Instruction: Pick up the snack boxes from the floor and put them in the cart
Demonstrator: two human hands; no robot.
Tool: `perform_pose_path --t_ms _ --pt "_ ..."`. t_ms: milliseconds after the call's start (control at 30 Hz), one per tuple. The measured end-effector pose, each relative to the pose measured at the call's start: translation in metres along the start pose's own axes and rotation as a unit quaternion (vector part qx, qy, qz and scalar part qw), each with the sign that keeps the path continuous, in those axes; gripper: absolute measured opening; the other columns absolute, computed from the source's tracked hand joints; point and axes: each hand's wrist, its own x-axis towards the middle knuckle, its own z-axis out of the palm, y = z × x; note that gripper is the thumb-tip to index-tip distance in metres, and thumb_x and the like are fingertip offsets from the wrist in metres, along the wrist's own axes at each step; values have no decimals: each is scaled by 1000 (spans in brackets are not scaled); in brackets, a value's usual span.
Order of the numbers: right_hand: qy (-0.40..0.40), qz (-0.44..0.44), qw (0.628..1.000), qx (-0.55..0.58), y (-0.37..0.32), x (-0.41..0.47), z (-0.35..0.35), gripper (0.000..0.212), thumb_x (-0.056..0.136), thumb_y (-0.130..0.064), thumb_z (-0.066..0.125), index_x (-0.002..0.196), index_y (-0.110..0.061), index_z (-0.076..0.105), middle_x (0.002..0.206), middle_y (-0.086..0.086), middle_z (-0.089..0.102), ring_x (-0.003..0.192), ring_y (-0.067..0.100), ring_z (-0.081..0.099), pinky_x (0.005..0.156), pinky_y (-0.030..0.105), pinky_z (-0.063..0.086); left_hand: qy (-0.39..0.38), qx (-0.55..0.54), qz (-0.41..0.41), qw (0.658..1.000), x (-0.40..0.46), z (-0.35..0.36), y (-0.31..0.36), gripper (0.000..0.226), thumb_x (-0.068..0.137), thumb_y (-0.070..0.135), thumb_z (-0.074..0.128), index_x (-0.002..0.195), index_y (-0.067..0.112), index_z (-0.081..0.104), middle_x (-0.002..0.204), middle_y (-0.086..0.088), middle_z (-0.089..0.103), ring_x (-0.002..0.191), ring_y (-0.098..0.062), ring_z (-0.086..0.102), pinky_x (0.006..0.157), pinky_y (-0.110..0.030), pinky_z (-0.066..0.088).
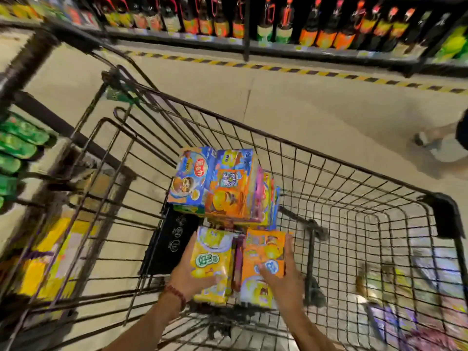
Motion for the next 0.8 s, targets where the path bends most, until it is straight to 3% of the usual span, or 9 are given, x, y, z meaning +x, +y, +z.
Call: perform_pose_path --t_ms 133,200,233,300,367,467,600,700,800 --pt "2 38 999 16 23 12 11 101 71 -18 84 138 -55 18 132 -19 49 100 -24 49 73 -5 37 32 -24 -22 999 16 13 -15 109 57 12 87 134 43 18 132 20 41 101 18 54 75 -11 50" --pt "4 30 999 46 29 13 16 102 71 -6 83 141 -44 19 129 -24 47 97 -30 48 73 -6 36 44 -28 -18 998 20 18 -18 110 51 31 90 133 45 18 131 24 38 102 21 52 76 -9 49" --pt "-1 26 998 59 30 14 18 100 72 1 80 141 -39 20 125 -29 44 96 -31 47 73 -5 37 48 -27 -17 998 22 20 -20 109 52 27 91 132 43 18 129 25 38 100 23 52 74 -7 48" --pt "-14 23 997 72 31 15 21 100 71 5 79 140 -37 20 118 -39 50 99 -23 54 77 1 42 57 -19 -23 998 25 24 -25 105 60 -1 84 132 36 17 124 20 42 93 24 53 69 -2 45" --pt "-20 22 997 77 33 16 23 100 67 -2 80 139 -41 22 113 -35 60 99 -8 63 77 10 49 53 -2 -31 998 27 25 -28 105 63 -9 80 134 33 14 128 7 46 99 9 56 67 -1 44" --pt "-19 21 996 84 33 15 25 96 64 -8 77 140 -35 24 107 -25 65 93 -2 67 73 11 50 54 13 -43 998 27 23 -31 107 64 -4 81 137 34 12 130 -4 48 105 -11 54 65 -1 44" --pt "-44 20 997 53 30 15 26 103 64 -19 79 142 -42 15 103 -33 65 91 -3 67 76 13 52 40 21 -61 997 28 19 -33 116 61 11 88 144 37 11 127 3 56 96 10 58 70 -5 47" --pt "-43 26 998 45 27 15 25 96 63 -23 77 136 -51 21 109 -22 66 90 0 68 74 16 53 27 36 -70 997 28 14 -36 120 52 34 90 141 47 9 129 13 56 104 8 59 82 -19 52" --pt "-47 20 999 7 27 12 22 95 67 -28 79 130 -67 19 103 -26 68 88 1 69 76 25 54 13 59 -70 996 27 13 -36 119 59 24 90 139 52 6 129 13 56 108 2 59 91 -29 52"
